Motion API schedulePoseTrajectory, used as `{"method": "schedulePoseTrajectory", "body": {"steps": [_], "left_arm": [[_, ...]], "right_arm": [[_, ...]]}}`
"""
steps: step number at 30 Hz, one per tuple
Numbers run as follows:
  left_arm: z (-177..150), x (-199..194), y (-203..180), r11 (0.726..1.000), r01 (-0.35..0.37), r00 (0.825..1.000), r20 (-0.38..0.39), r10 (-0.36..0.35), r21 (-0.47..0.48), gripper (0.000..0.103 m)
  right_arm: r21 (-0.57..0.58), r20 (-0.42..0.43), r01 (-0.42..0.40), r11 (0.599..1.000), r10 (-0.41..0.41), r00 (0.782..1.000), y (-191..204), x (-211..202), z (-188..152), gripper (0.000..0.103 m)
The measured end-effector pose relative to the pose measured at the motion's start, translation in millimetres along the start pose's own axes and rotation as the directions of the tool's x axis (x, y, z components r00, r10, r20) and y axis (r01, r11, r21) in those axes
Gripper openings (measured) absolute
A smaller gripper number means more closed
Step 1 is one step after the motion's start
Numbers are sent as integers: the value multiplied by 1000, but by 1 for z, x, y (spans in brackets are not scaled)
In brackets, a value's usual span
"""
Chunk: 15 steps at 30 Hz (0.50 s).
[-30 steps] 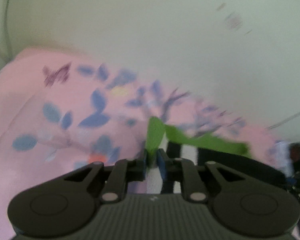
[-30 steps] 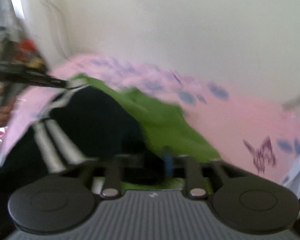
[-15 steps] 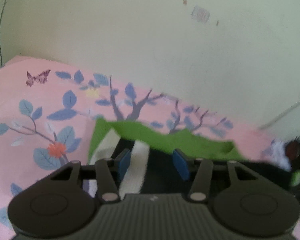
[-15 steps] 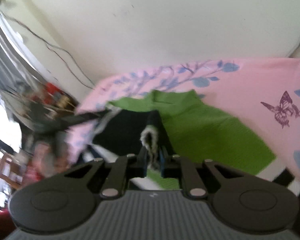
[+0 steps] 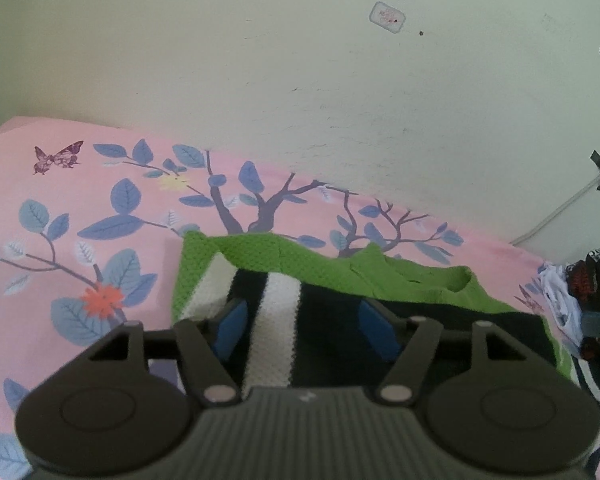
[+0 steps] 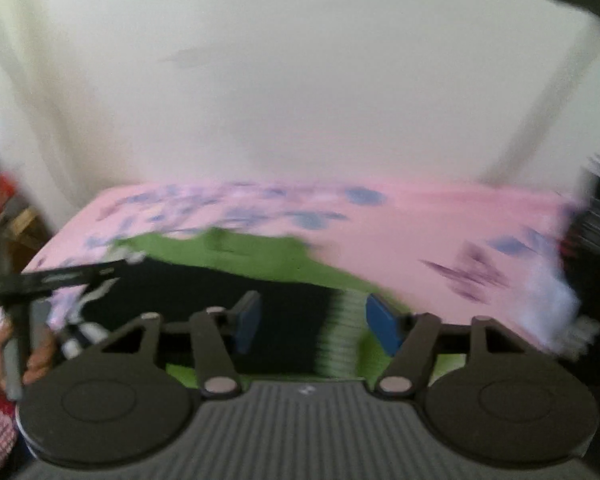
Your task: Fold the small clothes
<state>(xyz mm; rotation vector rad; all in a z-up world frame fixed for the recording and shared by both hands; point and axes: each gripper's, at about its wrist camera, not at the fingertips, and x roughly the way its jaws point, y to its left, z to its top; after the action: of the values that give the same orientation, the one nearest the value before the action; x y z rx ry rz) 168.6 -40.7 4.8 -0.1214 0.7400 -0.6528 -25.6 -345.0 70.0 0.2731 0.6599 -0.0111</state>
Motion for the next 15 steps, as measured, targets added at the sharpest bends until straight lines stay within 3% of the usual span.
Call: {"method": "schedulePoseTrajectory", "body": {"steps": [3,6,8,9,11,15], "left_arm": [[0,-1,2,1000,10,1000,1,-10,-8,64],[0,-2,4,1000,20,1000,0,-20,-13,64],[0,-2,4,1000,22,1000,-1,-22,-11,64],[0,-2,4,1000,22,1000,-2,-22,-9,64],[0,-2,4,1000,19,1000,-3,-19,-1,65],[-1,-1,1,1000,10,1000,-6,-10,23,66]], "right_arm": [[-105,-33,-99,990,96,995,44,27,-2,61],[-108,-110,-158,982,146,983,65,60,-7,54],[-126,-132,-132,983,116,985,65,74,-13,49],[-131,-125,-108,985,92,988,60,77,-15,35],[-99,-104,-87,991,77,992,42,76,-16,30],[-24,-82,-13,1000,11,997,-6,51,-22,12]]}}
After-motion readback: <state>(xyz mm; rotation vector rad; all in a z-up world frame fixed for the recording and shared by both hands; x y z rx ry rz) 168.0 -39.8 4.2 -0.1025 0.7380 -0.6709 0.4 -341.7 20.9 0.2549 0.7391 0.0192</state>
